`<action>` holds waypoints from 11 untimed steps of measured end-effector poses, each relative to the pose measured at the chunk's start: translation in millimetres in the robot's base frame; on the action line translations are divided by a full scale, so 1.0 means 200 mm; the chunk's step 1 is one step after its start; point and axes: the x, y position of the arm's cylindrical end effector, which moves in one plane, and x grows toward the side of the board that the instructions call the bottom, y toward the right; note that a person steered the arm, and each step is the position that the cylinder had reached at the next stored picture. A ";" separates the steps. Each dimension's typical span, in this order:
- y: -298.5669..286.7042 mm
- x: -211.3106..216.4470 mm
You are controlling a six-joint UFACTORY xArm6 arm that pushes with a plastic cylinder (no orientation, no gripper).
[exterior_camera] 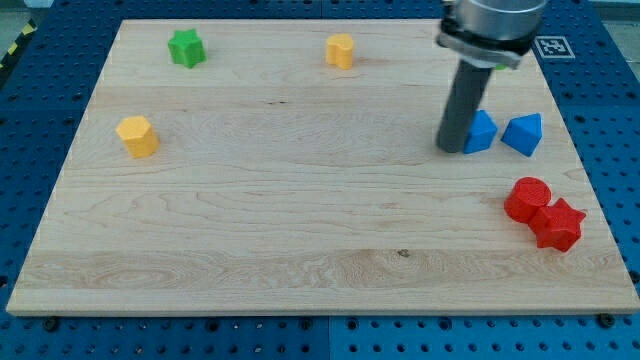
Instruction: Keep yellow heart on the right side of yellow hexagon
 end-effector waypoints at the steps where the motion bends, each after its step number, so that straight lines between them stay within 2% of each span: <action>1: 0.07 0.00; 2: -0.15 0.00; 3: -0.30 -0.17; 5: -0.22 -0.66; 6: -0.35 -0.86; 7: -0.59 -0.86; 9: -1.17 -0.48; 10: -1.16 -0.53; 11: -1.12 -0.68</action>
